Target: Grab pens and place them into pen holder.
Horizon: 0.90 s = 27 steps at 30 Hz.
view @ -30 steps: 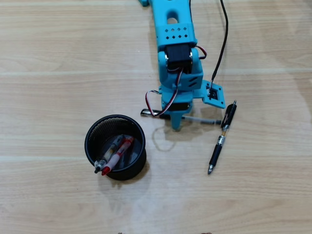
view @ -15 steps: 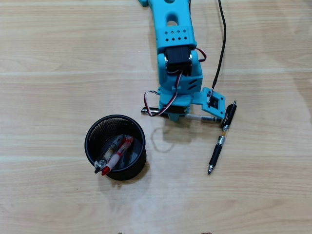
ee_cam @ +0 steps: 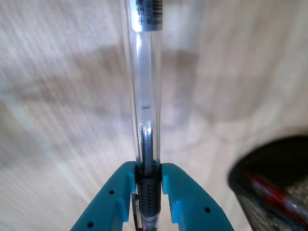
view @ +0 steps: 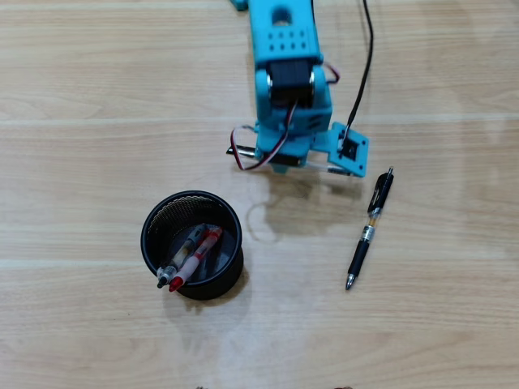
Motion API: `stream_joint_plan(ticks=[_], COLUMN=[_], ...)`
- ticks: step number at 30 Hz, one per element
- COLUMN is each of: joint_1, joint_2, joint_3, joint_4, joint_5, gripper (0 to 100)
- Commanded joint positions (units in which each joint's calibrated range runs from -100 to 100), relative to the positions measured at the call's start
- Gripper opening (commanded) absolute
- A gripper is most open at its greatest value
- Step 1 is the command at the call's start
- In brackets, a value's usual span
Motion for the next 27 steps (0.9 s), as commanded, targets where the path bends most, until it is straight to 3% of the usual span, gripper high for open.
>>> stream_joint_plan(ticks=[1,6,12,19,27], joint_1=[0.8,3.5,8.8,15.5,16.1], joint_2=[-10.6,-14.6,-15.2,-14.9,-15.1], joint_3=[-13.1,-29.4,-34.7,-32.3,-12.1], joint_4=[6.7,13.7,11.8,-3.2,-35.8], joint_5=[-0.8,-7.8,-18.6,-27.3,-35.3], gripper=[2,2,2,2,2])
